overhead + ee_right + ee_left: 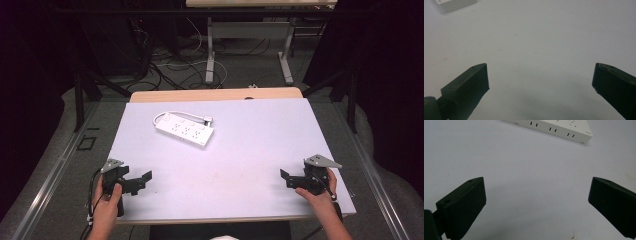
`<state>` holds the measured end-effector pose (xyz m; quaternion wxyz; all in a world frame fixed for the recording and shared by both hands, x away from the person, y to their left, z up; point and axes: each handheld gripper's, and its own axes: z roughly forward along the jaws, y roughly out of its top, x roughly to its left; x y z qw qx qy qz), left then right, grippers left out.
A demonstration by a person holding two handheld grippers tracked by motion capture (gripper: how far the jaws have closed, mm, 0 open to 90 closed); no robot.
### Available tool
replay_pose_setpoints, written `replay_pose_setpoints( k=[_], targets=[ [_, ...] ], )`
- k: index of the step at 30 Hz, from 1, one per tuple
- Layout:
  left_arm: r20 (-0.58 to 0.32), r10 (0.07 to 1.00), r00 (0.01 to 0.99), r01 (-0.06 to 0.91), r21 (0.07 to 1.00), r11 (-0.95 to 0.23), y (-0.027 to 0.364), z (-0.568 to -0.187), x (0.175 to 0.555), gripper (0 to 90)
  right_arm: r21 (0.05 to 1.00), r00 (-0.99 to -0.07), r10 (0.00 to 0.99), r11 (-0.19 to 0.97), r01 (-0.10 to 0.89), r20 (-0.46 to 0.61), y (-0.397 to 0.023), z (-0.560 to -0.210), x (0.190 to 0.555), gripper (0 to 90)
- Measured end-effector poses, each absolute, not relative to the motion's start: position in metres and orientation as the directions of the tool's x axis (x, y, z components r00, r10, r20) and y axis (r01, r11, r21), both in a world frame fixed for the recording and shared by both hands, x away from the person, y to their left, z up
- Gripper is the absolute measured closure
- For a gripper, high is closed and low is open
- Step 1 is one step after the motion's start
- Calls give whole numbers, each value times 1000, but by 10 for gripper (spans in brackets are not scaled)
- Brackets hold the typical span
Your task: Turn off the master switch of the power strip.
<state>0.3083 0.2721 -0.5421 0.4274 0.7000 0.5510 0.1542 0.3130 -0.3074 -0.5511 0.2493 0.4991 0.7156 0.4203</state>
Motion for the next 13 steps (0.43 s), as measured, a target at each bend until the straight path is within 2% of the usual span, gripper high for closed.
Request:
replay_pose_setpoints(
  k=[3,7,13],
  targets=[
    [-232,906,354,630,775,-48,273,-544,309,18,851,-377,924,152,503,57,-308,-551,313,3],
    [-262,901,346,640,768,-23,273,-544,309,18,851,-372,926,148,504,60,-307,-551,313,3],
    [-259,908,330,638,770,-12,274,-544,309,17,848,-374,925,148,509,63,-307,-551,313,0]
  ],
)
